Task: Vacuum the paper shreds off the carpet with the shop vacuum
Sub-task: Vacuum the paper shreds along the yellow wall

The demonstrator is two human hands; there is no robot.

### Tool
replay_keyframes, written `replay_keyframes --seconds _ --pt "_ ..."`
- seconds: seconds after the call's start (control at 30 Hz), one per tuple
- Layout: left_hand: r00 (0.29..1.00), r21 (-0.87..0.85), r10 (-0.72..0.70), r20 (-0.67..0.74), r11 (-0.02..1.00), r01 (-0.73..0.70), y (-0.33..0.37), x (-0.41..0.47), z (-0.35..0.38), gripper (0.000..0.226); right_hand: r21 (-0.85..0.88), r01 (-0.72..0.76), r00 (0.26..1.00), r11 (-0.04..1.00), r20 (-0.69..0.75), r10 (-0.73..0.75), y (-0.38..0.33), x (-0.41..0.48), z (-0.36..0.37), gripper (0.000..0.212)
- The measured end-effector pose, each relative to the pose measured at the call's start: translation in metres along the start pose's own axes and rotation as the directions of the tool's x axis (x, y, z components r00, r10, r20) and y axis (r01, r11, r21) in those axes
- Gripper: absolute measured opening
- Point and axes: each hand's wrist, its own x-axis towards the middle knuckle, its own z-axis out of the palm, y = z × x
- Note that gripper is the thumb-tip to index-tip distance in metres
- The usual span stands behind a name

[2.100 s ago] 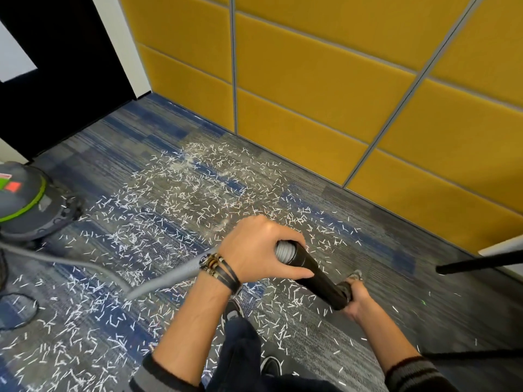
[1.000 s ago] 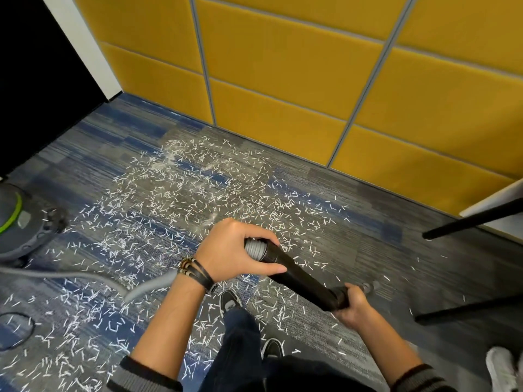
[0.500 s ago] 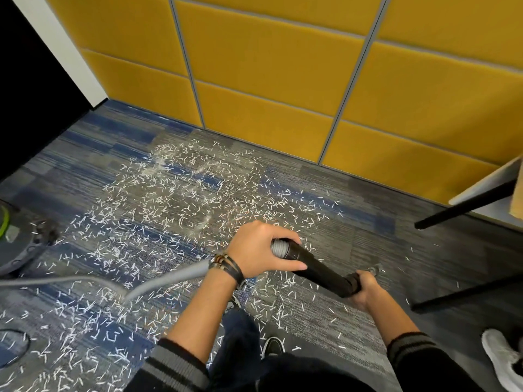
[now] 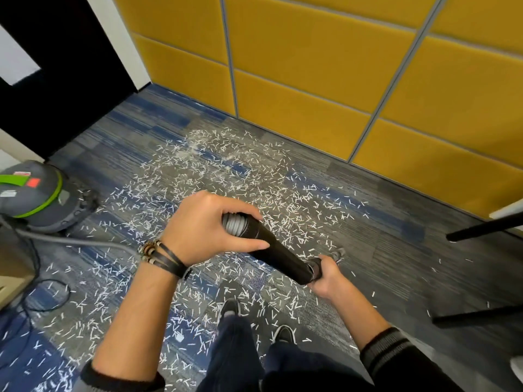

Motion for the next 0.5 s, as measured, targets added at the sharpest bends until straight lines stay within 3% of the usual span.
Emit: replay_keyframes --seconds 0.1,0.3,0.5 --pt "1.0 0.014 0.013 -0.004 1.0 -0.013 -0.001 -0.014 -0.017 0.049 0.008 -0.017 0.999 1.0 0.045 0.016 0.017 -0.011 0.014 0.029" --pt "0.999 -0.092 0.004 0.053 0.996 0.001 -0.021 -0.034 -0.014 0.047 0.083 -0.013 1.0 0.996 -0.01 0.014 0.052 -0.02 -0.009 0.029" --pt "0.998 -0.028 0.052 0.03 0.998 -0.052 -0.03 -0.066 -0.005 0.053 -0.007 0.067 0.992 0.998 -0.102 -0.067 0.077 -0.016 -0.015 0.019"
